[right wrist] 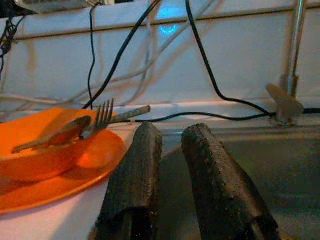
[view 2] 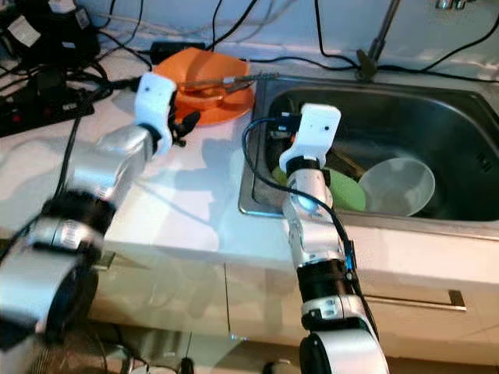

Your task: Kitchen organization

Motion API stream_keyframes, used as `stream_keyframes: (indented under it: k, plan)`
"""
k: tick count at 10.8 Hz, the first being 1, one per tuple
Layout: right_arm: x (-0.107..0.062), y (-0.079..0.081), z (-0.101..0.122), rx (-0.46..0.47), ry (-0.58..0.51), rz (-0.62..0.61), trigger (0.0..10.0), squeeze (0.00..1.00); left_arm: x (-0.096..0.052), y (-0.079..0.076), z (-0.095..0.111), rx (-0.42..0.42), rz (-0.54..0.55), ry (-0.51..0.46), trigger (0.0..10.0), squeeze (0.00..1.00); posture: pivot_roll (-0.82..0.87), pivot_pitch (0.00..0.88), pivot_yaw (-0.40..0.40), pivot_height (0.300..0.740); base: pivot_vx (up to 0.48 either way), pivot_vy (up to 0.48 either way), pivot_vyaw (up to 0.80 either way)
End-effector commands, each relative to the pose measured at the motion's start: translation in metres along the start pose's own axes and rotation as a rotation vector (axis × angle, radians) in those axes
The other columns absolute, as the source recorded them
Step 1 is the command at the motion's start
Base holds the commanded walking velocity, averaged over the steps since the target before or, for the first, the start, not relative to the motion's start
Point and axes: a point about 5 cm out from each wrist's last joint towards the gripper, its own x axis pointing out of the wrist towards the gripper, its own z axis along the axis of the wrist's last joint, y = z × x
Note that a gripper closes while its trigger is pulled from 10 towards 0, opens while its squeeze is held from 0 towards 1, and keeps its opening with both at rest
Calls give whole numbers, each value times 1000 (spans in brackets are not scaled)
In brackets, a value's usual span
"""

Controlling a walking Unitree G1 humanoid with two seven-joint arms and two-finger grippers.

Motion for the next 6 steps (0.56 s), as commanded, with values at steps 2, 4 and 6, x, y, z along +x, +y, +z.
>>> stream_keyframes:
  k: [2,4,6]
  plan:
    - [-2,-3,-1,-4,11,-8,10000,0,6,1,7,35,8,19,10000,0,81,93,34,740,0,0,0]
    - [-3,-4,-1,-7,11,-12,10000,0,9,3,13,44,21,26,10000,0,74,95,38,740,0,0,0]
    - [-3,-5,-1,-10,13,-14,10000,0,11,4,16,42,31,32,10000,0,65,99,40,740,0,0,0]
